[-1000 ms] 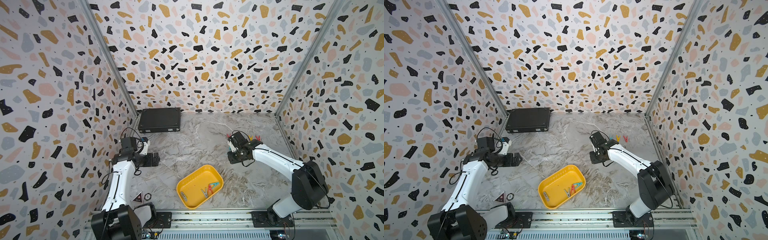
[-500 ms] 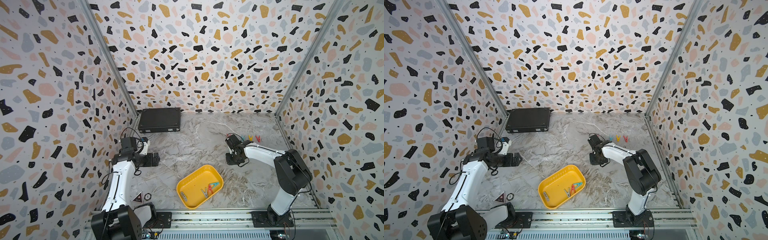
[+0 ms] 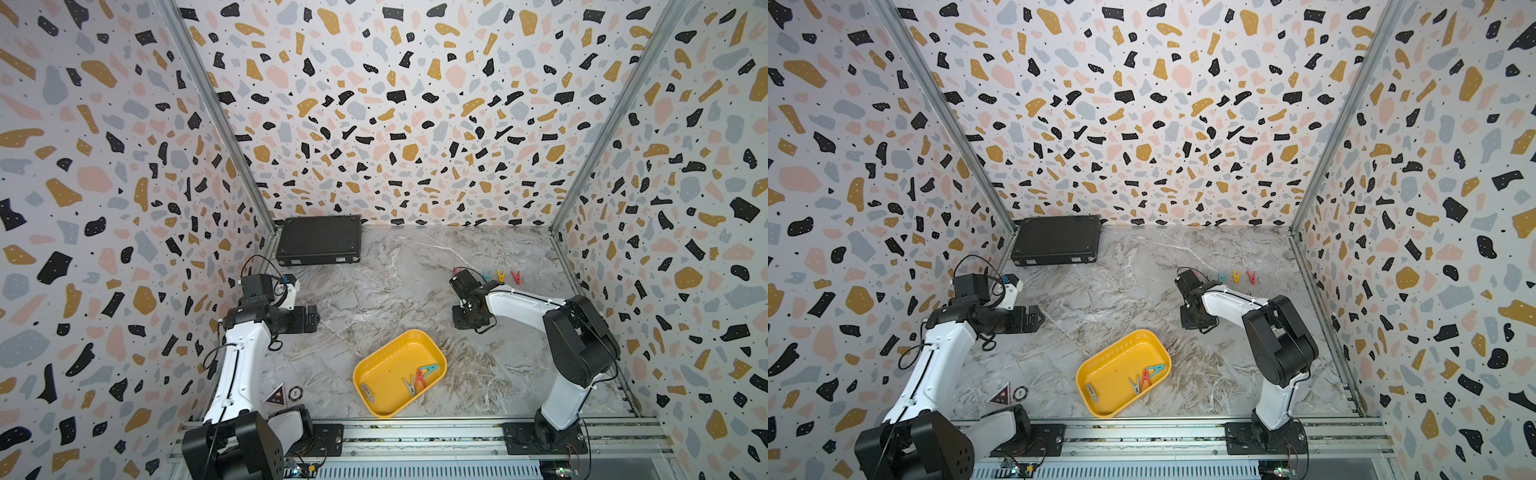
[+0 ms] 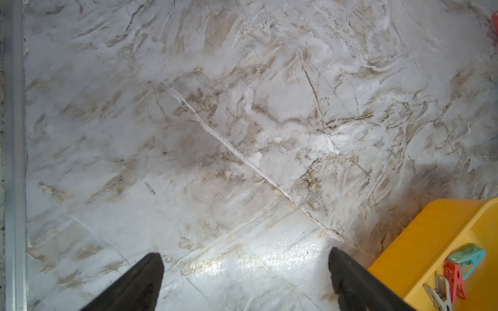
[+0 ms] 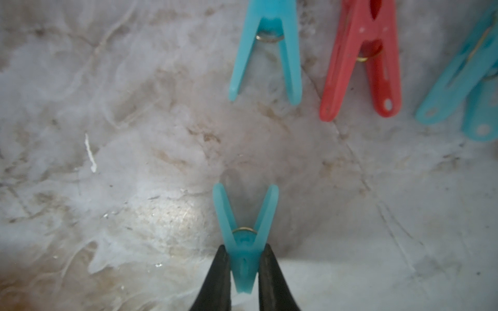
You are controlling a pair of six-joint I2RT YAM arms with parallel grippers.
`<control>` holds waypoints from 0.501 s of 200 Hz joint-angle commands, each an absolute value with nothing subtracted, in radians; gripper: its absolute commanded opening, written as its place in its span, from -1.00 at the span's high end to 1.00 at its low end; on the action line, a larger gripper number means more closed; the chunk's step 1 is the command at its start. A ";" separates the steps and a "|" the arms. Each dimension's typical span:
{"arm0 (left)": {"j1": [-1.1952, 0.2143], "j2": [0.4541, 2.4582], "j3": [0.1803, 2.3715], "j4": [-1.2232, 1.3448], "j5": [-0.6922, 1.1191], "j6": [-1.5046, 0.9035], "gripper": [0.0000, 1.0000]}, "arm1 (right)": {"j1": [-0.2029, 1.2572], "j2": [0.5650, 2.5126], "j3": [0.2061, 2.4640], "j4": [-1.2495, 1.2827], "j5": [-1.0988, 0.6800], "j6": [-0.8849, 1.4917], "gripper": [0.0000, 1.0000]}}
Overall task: Take the clothespins out of the storage box
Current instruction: Place the clothespin at the center of the board.
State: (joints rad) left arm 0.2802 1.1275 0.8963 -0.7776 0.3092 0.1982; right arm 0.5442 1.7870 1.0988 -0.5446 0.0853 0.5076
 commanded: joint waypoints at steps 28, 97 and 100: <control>0.279 1.101 0.902 -0.771 0.329 0.206 -1.00 | 0.539 1.754 1.088 -0.580 0.083 0.533 0.43; 0.279 1.100 0.910 -0.790 0.363 0.210 -0.99 | 0.540 1.579 1.133 -0.707 0.051 0.508 0.09; 0.279 1.101 0.910 -0.793 0.363 0.211 -1.00 | 0.540 1.570 1.135 -0.714 0.046 0.507 0.09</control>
State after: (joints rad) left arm 0.2802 1.1164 0.8963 -0.7803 0.3325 0.1986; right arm 0.5423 1.6722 1.0962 -0.6216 0.0669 0.5148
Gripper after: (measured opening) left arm 0.997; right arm 0.450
